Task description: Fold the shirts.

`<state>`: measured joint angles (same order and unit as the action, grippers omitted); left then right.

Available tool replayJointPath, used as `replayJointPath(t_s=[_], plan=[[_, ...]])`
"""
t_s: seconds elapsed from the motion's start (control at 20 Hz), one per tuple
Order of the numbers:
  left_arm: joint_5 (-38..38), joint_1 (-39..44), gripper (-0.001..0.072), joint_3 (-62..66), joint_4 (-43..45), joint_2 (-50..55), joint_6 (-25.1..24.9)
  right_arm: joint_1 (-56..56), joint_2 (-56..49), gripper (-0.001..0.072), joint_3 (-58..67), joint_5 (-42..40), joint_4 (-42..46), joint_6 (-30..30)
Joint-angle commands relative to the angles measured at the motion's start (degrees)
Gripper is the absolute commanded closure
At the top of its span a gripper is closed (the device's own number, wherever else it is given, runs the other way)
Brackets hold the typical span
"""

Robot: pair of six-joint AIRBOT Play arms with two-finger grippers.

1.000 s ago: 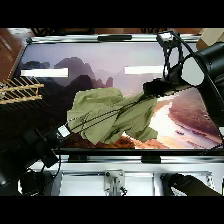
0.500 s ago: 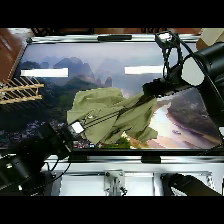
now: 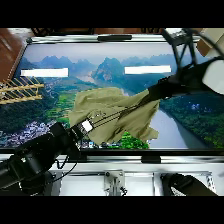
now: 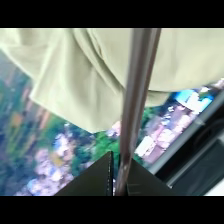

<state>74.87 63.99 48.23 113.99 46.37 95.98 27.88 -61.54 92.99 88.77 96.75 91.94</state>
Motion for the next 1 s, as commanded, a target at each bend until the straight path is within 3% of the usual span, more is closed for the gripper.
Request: replayJointPath(t_s=[0.0,0.15,0.35,0.7,0.95], plan=[[-1.44,0.09,0.0674,0.33,-8.57,0.70,-5.29,0.02,4.28,0.0654,0.04,-3.56,-6.86,-5.18],[-3.23,0.09,0.0674,0.35,-13.05,0.79,-6.05,0.04,5.95,0.0654,0.04,-6.08,-13.92,-7.15],[-1.79,-0.02,0.0674,0.35,-14.38,0.81,-12.09,0.04,7.58,0.0654,0.04,-6.54,-18.78,-7.61],[-12.50,-0.04,0.0674,0.31,-15.69,2.14,-11.98,0.04,7.54,0.0654,0.04,-5.20,-32.15,-5.49],[-19.41,-0.02,0.0674,0.24,-16.37,6.14,-3.76,0.04,7.54,0.0654,0.04,-0.39,-31.91,-3.08]])
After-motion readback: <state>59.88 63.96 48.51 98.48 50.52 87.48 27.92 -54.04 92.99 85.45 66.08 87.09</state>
